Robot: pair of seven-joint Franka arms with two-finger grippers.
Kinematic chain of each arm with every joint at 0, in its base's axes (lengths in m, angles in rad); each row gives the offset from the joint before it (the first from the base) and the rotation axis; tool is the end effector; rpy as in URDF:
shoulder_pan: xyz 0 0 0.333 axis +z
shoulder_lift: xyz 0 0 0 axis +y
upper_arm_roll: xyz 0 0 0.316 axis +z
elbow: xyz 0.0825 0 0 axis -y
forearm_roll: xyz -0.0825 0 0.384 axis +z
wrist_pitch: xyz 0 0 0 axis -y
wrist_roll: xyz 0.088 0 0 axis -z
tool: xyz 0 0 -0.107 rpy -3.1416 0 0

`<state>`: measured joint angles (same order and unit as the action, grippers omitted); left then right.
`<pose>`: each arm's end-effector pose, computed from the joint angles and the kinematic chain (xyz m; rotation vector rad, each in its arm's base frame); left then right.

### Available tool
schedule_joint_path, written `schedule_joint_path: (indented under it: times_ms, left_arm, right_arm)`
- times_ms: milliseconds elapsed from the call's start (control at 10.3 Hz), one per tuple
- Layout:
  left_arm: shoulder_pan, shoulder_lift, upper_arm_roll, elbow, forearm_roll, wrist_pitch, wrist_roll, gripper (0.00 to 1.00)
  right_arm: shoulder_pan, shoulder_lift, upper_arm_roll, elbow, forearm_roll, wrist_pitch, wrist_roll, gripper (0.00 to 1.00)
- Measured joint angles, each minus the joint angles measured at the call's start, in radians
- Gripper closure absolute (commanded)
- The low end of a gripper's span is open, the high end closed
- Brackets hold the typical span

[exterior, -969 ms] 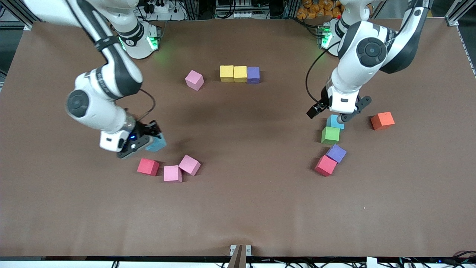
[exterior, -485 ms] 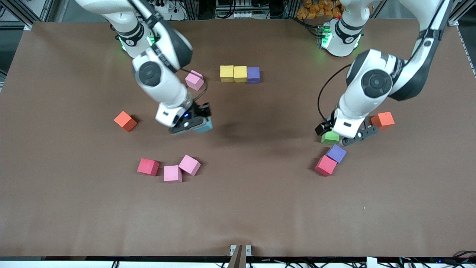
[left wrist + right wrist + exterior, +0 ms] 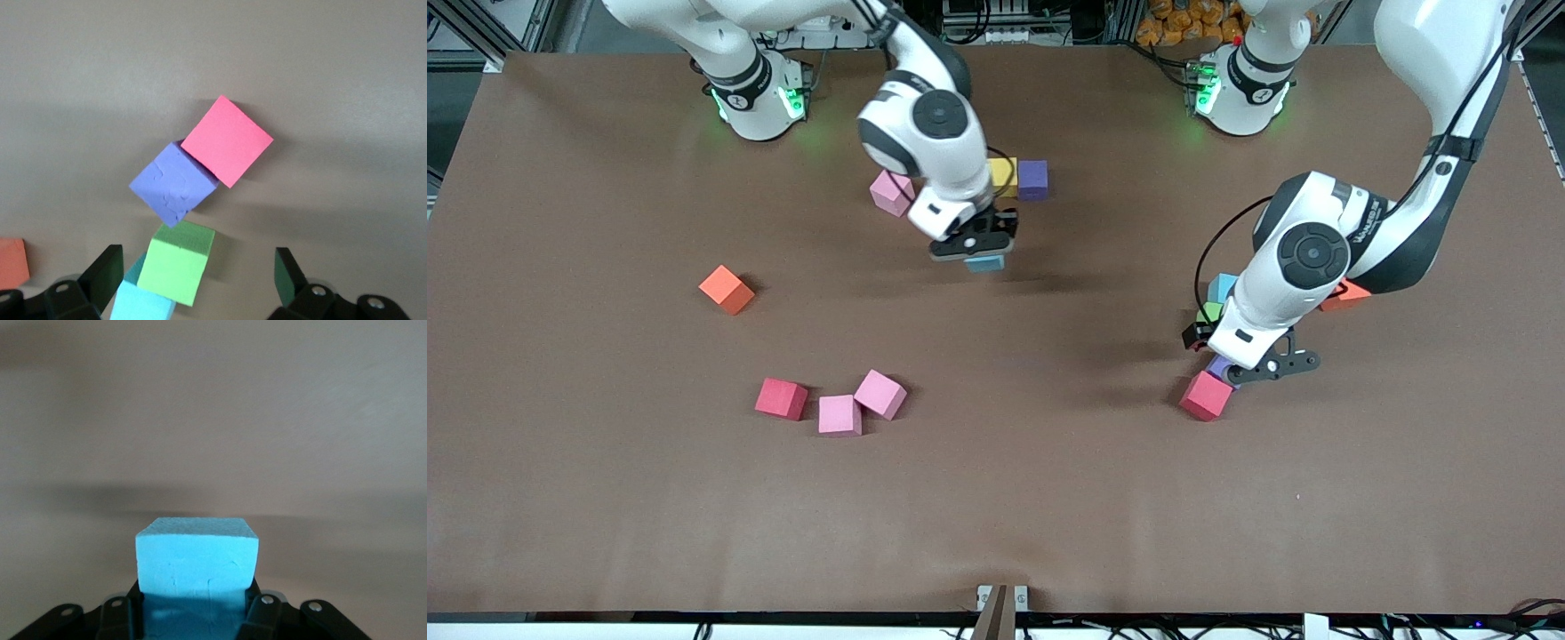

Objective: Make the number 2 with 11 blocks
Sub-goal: 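Carry the blue cube mid-table while the left gripper grasps the pink cube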

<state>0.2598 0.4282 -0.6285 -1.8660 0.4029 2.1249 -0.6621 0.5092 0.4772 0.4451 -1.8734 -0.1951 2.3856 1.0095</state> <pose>0.5944 -0.1847 0.3186 -3.0308 -0.1526 0.0237 0.3893 0.5127 0.2874 -3.0347 -0.0443 -0.0031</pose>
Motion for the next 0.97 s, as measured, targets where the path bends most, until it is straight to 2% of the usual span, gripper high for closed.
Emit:
schedule_joint_path:
  times_ms: [388, 679, 969]
  left_arm:
    - [-0.015, 0.059, -0.005, 0.052, 0.008, 0.0, 0.092, 0.0]
    - [-0.017, 0.126, -0.005, 0.112, 0.009, 0.001, 0.188, 0.0]
    - [-0.014, 0.163, -0.003, 0.141, 0.02, 0.001, 0.341, 0.0]
  right_arm:
    - [0.161, 0.127, -0.066, 0.131, -0.013, -0.077, 0.12, 0.65]
    - [0.224, 0.156, -0.078, 0.154, -0.032, -0.09, 0.182, 0.65]
    - [0.266, 0.167, -0.079, 0.154, -0.121, -0.095, 0.279, 0.65]
